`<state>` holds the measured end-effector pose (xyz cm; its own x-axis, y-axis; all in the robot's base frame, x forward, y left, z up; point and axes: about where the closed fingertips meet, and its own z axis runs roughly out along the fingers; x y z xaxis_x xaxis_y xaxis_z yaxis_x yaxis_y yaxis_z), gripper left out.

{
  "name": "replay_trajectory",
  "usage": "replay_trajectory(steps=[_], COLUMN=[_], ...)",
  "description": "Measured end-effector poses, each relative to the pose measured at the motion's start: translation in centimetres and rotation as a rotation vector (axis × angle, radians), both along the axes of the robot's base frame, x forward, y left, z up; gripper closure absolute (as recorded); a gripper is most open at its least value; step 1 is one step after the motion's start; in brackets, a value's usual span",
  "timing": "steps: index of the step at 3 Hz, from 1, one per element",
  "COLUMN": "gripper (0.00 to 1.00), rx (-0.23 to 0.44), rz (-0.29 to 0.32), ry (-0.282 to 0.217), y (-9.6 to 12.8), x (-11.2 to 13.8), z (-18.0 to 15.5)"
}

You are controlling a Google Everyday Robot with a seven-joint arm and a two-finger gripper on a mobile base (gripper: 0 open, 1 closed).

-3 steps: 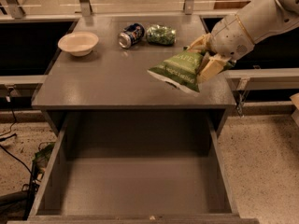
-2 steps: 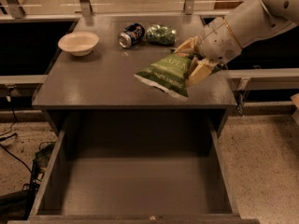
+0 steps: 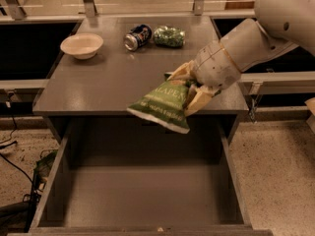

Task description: Place green jalapeno chip bag into top drawer

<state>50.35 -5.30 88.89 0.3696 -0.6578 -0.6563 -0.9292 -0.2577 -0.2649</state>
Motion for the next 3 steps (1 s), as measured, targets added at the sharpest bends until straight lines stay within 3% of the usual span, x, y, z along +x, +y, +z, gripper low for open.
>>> replay_trajectory(steps=[1,2,3], gripper=[1.00,1.00,1.00], rx=[0.007,-0.039,-0.039], rz=[0.030,-0.015,-0.015], ry=[-0.003,0.027,0.027], y=[0.0,-1.5,-1.5], x=[-2.3,-3.8,-3.8], z=[-0.8,-4.0,-4.0])
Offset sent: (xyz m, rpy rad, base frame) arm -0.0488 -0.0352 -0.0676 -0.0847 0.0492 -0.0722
